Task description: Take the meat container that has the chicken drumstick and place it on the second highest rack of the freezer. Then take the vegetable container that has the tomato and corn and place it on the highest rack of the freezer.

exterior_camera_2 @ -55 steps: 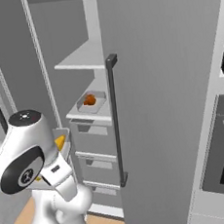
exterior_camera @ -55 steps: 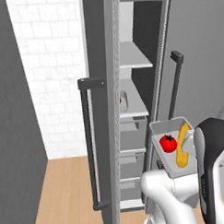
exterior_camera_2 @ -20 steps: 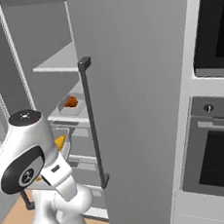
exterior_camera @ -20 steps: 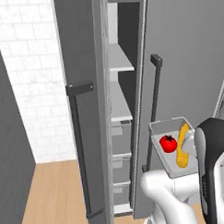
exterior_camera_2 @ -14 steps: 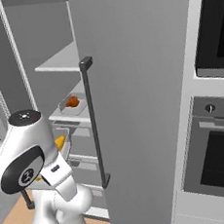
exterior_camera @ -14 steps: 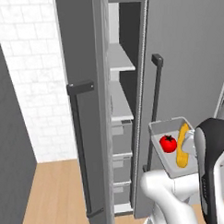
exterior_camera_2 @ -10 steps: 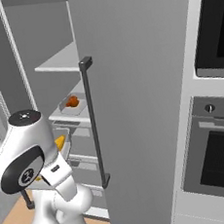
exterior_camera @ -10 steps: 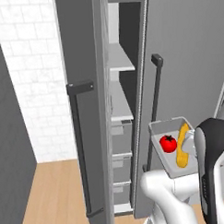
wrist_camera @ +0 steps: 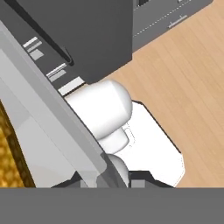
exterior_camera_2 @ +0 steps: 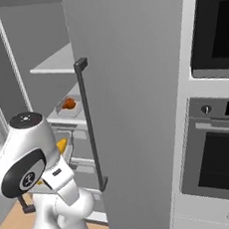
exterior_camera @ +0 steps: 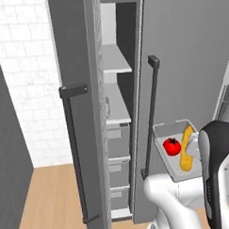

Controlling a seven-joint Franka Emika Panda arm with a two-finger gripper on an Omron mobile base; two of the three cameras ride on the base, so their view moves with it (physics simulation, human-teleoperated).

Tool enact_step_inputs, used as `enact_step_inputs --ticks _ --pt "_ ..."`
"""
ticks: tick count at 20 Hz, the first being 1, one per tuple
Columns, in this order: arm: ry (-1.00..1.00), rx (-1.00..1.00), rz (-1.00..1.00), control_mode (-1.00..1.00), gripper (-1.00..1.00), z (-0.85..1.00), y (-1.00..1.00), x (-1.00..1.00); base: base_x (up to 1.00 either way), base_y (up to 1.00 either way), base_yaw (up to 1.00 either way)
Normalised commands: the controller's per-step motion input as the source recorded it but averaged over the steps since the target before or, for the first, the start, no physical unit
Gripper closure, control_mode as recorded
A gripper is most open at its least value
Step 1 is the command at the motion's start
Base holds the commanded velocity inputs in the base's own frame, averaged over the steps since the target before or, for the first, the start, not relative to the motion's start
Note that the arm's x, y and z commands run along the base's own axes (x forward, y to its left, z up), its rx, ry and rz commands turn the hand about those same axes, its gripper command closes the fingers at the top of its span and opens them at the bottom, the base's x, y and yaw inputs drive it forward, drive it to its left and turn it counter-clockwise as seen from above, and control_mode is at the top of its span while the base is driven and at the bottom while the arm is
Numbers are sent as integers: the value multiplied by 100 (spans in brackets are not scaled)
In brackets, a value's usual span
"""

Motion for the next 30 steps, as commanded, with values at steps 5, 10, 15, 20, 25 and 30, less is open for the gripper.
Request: enact_step_inputs --ticks 5,10,15,20,25,30 --pt "0 0 0 100 100 0 0 0 5 -21 0" --pt "0 0 0 100 100 0 0 0 100 -8 9" --pt "0 0 0 100 100 0 0 0 56 13 16" --pt "0 0 0 100 100 0 0 0 0 85 10" --pt "0 0 0 100 100 0 0 0 0 69 1" --pt "0 0 0 100 100 0 0 0 -2 25 1"
